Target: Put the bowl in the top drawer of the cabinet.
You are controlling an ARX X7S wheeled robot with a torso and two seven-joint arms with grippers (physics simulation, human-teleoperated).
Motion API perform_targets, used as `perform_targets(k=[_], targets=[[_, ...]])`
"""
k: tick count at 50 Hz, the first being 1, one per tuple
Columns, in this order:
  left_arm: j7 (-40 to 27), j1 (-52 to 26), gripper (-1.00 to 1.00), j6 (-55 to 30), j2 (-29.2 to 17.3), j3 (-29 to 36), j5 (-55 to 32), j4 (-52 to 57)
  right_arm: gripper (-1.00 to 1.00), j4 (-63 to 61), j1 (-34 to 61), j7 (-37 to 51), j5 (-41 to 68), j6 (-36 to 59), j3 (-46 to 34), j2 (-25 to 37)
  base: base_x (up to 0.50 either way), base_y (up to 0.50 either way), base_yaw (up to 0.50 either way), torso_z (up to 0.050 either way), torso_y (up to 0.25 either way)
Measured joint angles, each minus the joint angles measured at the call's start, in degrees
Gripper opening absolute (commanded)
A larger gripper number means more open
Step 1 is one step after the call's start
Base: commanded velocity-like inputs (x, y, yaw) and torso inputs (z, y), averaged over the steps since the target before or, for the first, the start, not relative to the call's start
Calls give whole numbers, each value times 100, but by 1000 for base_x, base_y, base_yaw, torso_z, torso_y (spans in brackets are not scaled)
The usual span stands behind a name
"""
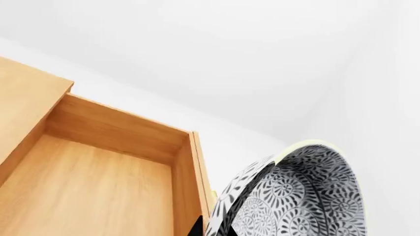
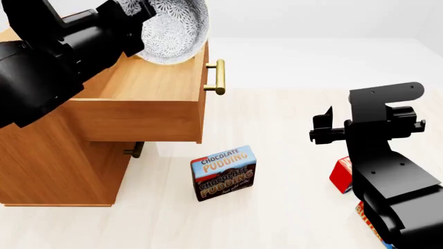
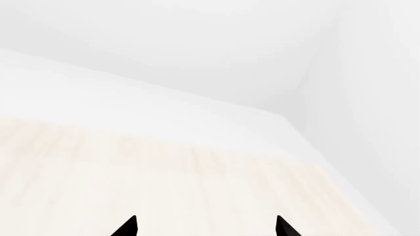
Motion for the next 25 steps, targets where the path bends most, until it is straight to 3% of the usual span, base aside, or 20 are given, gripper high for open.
perform_targets(k=[25], targets=[[630, -736, -100, -20, 1167, 746, 742, -3308, 100, -184, -185, -10, 154, -58, 221, 47, 0, 0, 0, 0, 1]])
